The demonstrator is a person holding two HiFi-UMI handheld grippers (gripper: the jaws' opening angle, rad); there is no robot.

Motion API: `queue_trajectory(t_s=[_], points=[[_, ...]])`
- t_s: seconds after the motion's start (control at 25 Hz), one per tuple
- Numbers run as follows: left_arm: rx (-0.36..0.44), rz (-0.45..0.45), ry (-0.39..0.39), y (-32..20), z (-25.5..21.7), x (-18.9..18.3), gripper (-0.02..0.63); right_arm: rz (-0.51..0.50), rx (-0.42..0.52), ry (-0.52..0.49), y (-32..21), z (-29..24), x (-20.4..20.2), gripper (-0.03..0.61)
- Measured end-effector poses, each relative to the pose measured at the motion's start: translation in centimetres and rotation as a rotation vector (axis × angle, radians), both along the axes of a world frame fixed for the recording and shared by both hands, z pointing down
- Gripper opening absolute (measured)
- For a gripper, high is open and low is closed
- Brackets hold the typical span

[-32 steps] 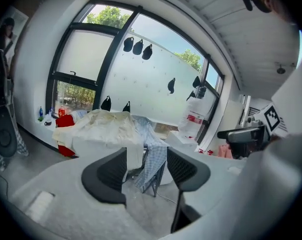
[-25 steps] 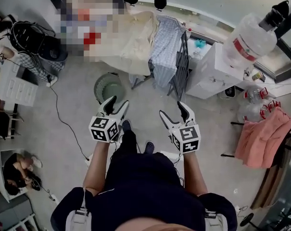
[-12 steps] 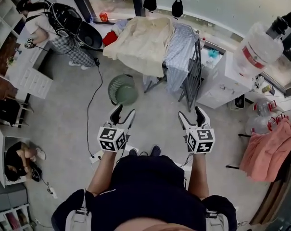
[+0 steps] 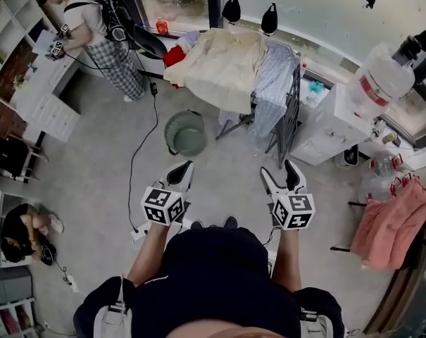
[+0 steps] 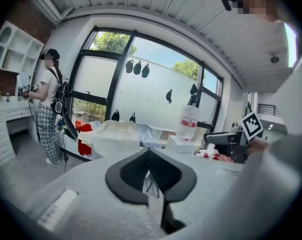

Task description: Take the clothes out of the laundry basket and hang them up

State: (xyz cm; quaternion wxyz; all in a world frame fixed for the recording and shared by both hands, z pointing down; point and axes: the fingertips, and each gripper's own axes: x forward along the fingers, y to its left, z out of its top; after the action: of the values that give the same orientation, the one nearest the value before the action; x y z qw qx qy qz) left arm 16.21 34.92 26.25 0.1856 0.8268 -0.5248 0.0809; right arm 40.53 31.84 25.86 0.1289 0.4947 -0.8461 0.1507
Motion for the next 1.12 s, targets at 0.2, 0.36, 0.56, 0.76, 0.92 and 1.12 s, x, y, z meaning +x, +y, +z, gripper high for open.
queue_trajectory(t_s=[0.2,0.36,0.56,0.76,0.92,1.12], points=[[0.031,0.013,-0.023,0.9,-0.9,-1.7,0.023,0.031,0.036,-0.011,1.7,-1.0,-1.5,0.331],[0.037,0.008,-0.009,1.4,-1.3,-3.1,0.023,0.11,0.134,0.004,2.5,-3.5,-1.2,0.079],[0.047,0.0,-0.004,1.6,-1.7,-4.0,0.023,0.144,0.117,0.002,2.9,-4.1,-1.0,0.0],[0.033,0.01,0.04,1.7,-1.2,-4.2,0.023,0.163,0.096,0.014,3.2,-3.1,-0.4,0.0],[0.019,-0.002,0.047,1.3,-1.1,-4.8,0.023,0.166,0.106,0.02,3.2,-3.5,-0.1,0.0],[0.014,0.011,0.034,1.1,-1.1,-4.5,0.023,0.174,0.097,0.026,3.4,-3.2,0.4,0.0]])
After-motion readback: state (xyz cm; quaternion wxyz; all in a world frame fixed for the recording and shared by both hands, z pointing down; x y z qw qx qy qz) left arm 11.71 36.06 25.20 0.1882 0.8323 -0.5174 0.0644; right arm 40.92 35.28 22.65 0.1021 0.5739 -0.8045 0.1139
